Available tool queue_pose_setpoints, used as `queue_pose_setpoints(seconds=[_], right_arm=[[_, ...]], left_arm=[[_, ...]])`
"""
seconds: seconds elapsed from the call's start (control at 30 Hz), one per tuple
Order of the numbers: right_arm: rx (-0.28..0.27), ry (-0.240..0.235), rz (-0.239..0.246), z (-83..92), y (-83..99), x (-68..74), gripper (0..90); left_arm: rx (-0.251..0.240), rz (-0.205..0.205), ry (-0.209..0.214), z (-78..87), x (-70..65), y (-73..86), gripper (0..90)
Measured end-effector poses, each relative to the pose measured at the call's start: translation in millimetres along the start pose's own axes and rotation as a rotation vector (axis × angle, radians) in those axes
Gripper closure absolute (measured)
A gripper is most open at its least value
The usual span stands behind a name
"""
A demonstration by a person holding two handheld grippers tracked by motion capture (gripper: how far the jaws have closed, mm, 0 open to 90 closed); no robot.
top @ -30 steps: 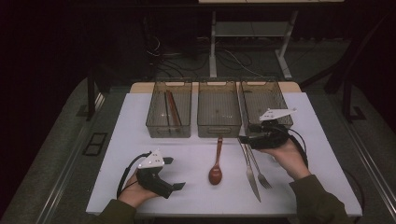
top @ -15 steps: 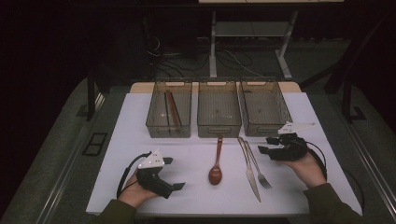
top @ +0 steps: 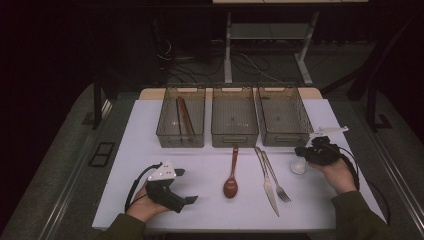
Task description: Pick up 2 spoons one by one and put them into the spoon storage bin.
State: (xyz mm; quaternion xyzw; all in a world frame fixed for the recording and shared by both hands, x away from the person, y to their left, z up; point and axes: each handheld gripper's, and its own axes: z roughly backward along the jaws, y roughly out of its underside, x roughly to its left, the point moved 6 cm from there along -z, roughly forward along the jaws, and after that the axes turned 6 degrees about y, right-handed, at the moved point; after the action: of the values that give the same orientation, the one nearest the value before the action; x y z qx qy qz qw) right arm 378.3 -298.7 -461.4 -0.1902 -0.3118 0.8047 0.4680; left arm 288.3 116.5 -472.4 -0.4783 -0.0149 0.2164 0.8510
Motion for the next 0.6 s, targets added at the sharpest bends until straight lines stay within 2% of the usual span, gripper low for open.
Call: queue_pose_setpoints(seconds=[0.07, 0.23, 0.6], right_arm=[[0.003, 0.006, -0.009, -1.2, 1.3, -5.4, 89.7], [0.009, 0.016, -0.027, -5.5, 3.4, -14.3, 89.8], [0.062, 0.054, -0.002, -20.1, 10.5, -20.5, 89.9]], left_arm=[[0.000, 0.001, 0.000, -0.3, 0.2, -0.2, 0.0], [0.003, 0.002, -0.002, -0.7, 0.6, 0.4, 0.0], [0.003, 0.001, -0.001, -0.7, 0.7, 0.7, 0.0]])
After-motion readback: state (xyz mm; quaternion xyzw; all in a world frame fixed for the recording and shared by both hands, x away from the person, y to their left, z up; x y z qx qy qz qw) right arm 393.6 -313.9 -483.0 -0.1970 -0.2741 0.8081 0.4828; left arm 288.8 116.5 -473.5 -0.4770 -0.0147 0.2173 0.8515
